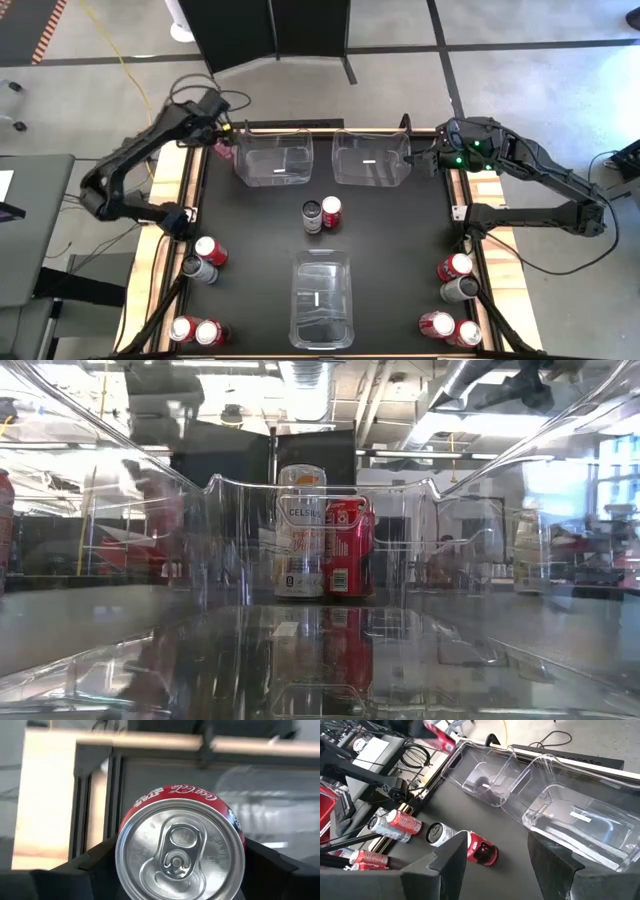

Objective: Sort soda cans
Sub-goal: Put the red white soda can into the left transparent bin

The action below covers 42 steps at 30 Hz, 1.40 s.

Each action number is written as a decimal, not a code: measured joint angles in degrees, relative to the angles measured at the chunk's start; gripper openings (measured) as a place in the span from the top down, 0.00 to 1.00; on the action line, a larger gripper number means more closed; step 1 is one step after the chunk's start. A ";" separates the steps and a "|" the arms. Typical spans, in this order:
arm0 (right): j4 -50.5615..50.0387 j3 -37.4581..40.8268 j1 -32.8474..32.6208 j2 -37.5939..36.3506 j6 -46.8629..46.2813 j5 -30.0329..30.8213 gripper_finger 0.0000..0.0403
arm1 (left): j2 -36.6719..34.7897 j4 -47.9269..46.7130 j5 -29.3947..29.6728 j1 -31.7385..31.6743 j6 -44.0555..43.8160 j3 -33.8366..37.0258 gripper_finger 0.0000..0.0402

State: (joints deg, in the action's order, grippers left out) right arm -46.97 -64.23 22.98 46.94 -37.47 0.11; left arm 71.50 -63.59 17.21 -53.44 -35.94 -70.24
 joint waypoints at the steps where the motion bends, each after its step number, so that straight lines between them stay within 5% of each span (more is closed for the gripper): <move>1: 0.22 0.00 0.00 0.06 0.00 -0.01 0.43 | -0.74 -0.31 -0.43 0.18 0.26 -1.83 0.25; 13: 4.50 0.02 0.02 2.47 -0.05 -0.18 0.43 | 7.91 -5.60 -2.89 5.89 7.16 -21.59 0.25; 20: 2.78 0.02 -1.33 3.34 -0.07 -0.25 0.43 | 17.02 -7.76 -2.90 12.09 8.35 -21.42 0.25; 25: 2.02 0.02 -2.51 3.34 -0.09 -0.25 0.43 | 21.80 -7.06 4.93 13.26 8.47 -21.40 0.25; 42: 0.34 0.02 -5.06 3.34 -1.18 -0.03 0.49 | 29.82 1.18 3.54 12.95 9.30 -16.00 0.24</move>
State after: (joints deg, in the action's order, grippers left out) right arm -46.63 -64.20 17.92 50.28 -38.65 0.07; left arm 101.32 -62.40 20.75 -40.49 -26.64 -86.23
